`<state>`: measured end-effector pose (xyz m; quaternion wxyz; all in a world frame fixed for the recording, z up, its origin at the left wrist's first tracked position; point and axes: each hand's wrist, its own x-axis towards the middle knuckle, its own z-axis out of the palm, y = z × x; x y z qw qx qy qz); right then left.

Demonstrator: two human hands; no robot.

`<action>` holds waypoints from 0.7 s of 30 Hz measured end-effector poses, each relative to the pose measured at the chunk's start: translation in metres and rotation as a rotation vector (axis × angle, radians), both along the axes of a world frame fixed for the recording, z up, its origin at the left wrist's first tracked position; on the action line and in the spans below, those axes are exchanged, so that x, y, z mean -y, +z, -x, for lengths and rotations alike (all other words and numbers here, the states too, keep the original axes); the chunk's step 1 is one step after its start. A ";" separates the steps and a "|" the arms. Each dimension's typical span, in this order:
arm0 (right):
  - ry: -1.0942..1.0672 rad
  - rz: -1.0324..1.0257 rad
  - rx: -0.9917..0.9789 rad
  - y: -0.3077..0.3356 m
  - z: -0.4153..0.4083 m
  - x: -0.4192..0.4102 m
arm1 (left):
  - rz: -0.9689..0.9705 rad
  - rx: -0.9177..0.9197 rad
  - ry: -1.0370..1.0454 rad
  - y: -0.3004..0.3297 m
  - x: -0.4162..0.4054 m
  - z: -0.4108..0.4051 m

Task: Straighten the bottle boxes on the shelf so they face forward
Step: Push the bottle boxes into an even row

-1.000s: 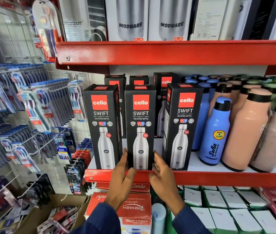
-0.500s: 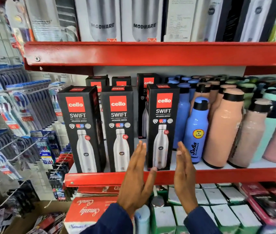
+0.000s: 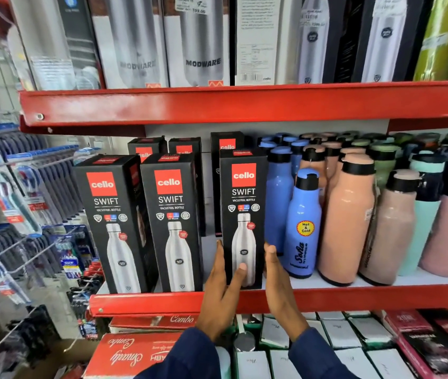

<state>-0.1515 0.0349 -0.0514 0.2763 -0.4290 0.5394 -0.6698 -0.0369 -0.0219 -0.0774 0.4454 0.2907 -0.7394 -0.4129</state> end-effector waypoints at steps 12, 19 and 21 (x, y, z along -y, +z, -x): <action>0.079 -0.028 -0.030 -0.009 -0.004 0.002 | -0.067 -0.052 0.029 -0.008 0.000 -0.011; 0.063 -0.006 -0.022 -0.011 -0.011 0.001 | -0.114 -0.047 0.023 -0.008 -0.006 -0.017; 0.061 0.003 -0.021 -0.010 -0.013 0.000 | -0.113 -0.042 0.032 -0.010 -0.006 -0.018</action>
